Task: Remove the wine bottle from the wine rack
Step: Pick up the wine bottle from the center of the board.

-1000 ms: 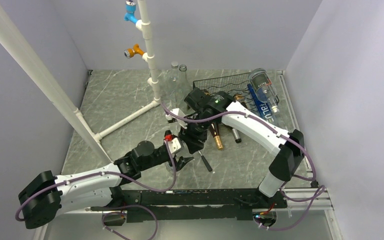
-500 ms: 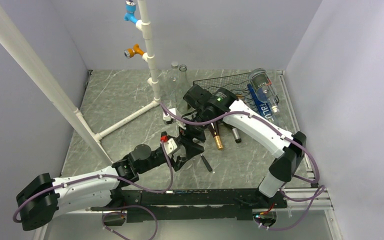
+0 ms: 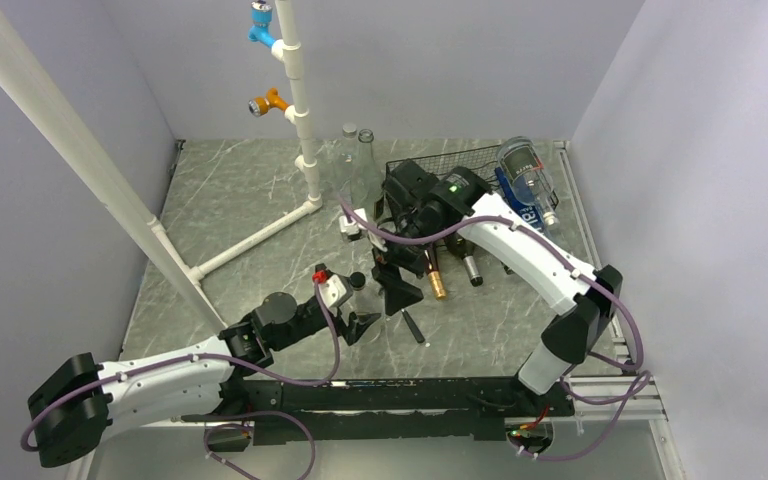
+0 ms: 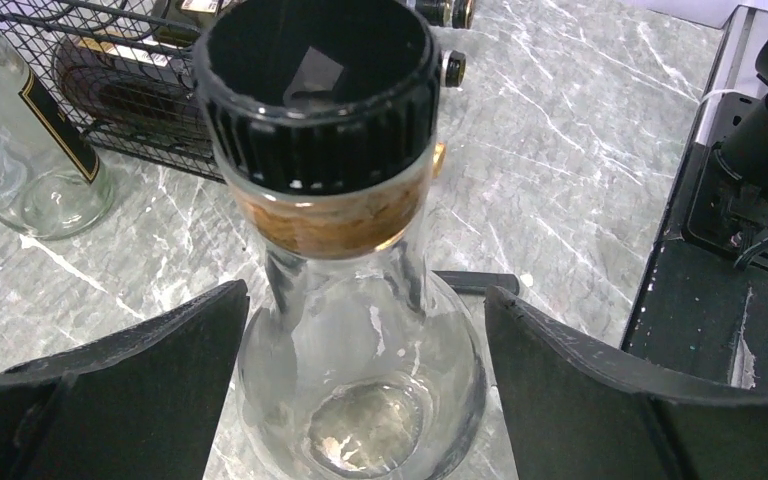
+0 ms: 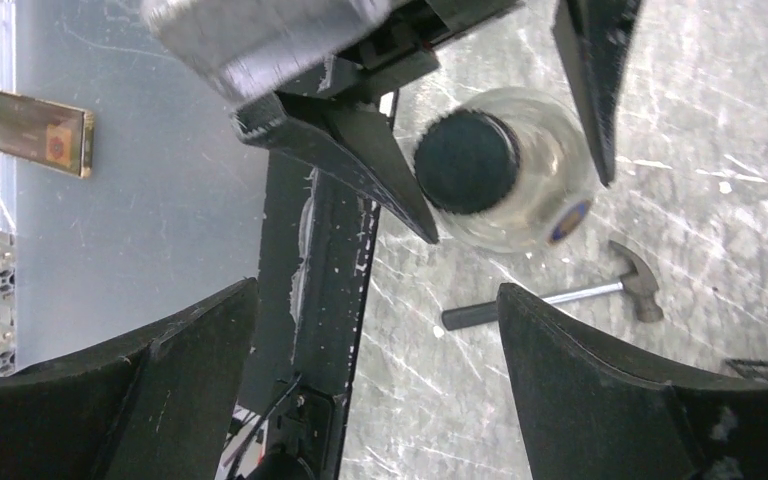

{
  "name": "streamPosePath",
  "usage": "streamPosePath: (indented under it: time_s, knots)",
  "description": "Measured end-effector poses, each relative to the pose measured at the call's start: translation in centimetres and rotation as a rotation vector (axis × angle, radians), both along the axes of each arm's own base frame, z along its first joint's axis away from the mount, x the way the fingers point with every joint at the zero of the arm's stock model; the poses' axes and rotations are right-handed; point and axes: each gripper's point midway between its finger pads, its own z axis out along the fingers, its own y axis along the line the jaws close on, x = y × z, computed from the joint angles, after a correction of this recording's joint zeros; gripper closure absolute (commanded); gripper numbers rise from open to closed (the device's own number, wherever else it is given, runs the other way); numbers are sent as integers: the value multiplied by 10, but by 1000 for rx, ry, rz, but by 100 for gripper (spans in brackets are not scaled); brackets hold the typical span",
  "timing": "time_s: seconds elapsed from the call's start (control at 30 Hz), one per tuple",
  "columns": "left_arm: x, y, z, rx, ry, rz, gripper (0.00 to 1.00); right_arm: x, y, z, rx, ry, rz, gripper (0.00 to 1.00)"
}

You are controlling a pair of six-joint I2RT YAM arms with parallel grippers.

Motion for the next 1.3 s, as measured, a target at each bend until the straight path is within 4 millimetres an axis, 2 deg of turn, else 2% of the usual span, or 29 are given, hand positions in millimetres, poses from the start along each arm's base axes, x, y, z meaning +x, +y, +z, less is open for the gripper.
streamPosePath:
  time_s: [0.17, 0.3, 0.67, 0.83, 0.97, 1.1, 1.13, 1.17, 1.3]
  knots:
    - [-1, 0, 3, -16, 10, 0, 1, 16, -18, 6, 30, -16, -74, 9]
    - [-2, 0, 7, -30, 7, 0, 0, 31, -35, 6, 60, -20, -152, 8]
    - [2, -7, 44, -77, 8, 6, 1, 58, -65, -20, 129, -11, -300, 8]
    - [6, -5, 49, -73, 44, 36, 9, 65, -73, -27, 174, 13, -340, 8]
    - [9, -3, 49, -65, 75, 67, 22, 67, -80, -35, 197, 43, -364, 8]
    - [10, -1, 45, -56, 96, 85, 46, 73, -86, -35, 231, 56, -383, 8]
    - [11, -2, 45, -49, 101, 87, 54, 73, -87, -35, 236, 57, -385, 8]
    - [11, -3, 44, -42, 106, 88, 67, 73, -87, -35, 243, 59, -385, 8]
    - [14, -6, 47, -22, 108, 90, 100, 72, -90, -36, 258, 71, -387, 8]
